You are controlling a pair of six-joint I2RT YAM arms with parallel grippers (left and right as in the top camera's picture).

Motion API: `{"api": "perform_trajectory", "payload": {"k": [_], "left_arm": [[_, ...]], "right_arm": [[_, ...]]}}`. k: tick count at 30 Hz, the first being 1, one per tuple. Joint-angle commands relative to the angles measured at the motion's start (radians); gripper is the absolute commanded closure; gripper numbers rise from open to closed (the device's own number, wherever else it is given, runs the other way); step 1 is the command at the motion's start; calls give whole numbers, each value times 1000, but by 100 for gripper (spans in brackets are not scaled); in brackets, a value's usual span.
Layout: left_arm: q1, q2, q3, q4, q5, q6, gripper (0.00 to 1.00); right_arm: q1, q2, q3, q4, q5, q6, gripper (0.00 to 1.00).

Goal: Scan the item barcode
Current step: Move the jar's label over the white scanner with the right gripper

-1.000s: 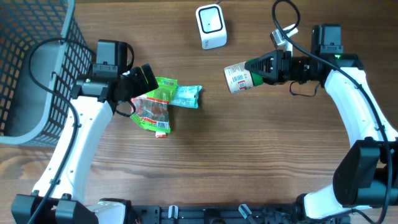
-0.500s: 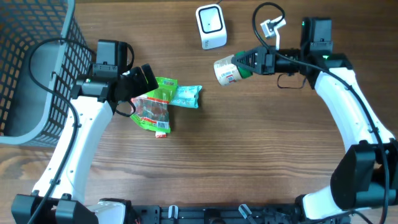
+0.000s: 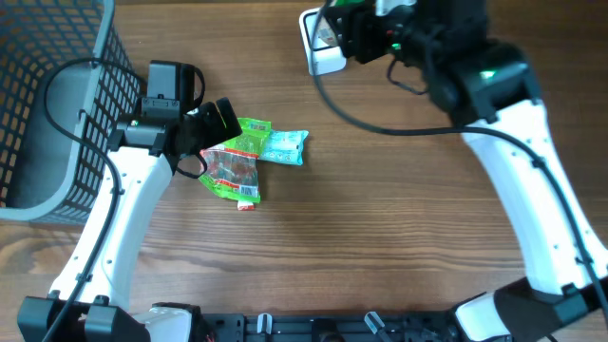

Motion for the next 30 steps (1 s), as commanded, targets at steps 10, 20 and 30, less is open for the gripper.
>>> {"api": "perform_trajectory", "payload": {"k": [10,20,30], "left_arm": [[6,6,-3,-1,-10,2,0],[6,6,-3,-1,-10,2,0],[6,6,-3,-1,-10,2,0]], "right_arm": [[167,488,24,453,851,-675,61],[168,716,24,798,953,-927,62],[169,737,24,862,1012,-718,64]]}}
